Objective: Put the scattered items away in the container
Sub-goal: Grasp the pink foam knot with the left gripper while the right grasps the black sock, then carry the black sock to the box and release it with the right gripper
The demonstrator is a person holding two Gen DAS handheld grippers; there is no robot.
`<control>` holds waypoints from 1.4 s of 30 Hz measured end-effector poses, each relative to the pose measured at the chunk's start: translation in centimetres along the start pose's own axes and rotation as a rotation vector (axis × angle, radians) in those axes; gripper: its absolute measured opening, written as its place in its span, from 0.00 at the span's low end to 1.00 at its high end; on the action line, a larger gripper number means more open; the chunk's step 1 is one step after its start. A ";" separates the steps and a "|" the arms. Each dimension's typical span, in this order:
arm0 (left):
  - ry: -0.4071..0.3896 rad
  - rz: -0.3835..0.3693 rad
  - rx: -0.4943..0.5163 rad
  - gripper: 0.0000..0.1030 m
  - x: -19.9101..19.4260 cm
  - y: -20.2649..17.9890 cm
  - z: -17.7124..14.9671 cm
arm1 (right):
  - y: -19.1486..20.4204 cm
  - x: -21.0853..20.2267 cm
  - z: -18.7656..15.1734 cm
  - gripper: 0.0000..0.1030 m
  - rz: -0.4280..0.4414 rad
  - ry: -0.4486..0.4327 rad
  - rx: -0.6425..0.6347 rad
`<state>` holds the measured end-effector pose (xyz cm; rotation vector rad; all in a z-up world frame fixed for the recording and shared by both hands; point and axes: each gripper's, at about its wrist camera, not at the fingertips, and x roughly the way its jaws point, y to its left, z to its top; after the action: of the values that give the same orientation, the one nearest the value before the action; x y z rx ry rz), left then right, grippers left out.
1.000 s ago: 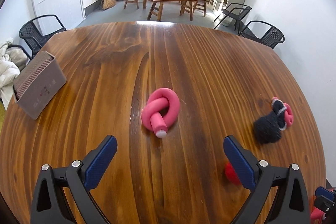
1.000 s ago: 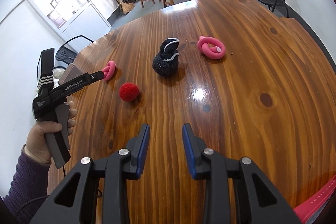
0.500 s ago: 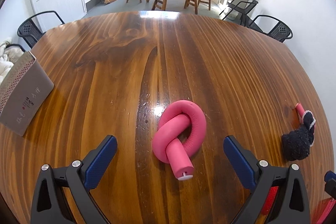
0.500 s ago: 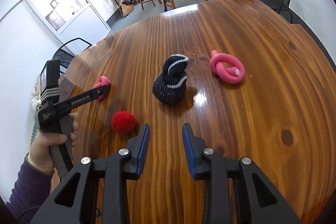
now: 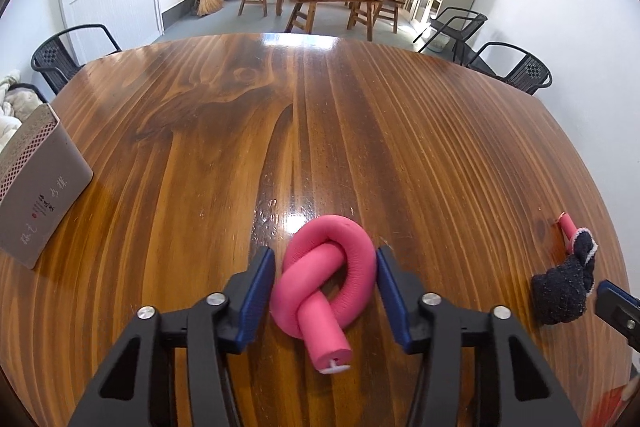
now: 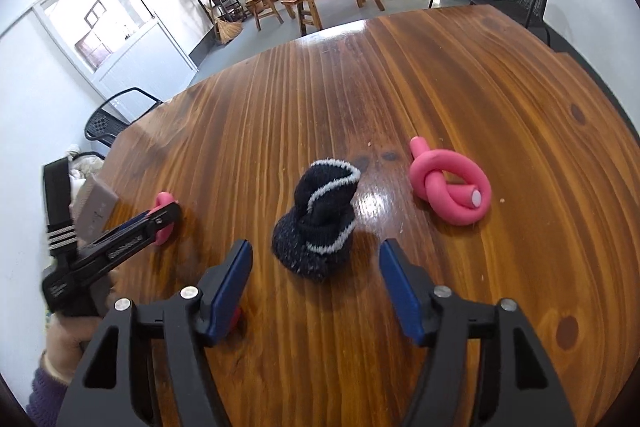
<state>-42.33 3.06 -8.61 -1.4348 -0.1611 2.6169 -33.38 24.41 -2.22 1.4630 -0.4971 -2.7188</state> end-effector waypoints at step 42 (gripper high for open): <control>0.040 -0.375 0.316 0.50 -25.5 -26.6 -20.3 | -19.1 -29.6 -19.8 0.42 -0.281 -0.115 0.184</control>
<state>-9.51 24.88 6.07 -1.2122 -0.0072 2.1941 1.99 41.95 6.27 1.5280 -0.6035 -3.0630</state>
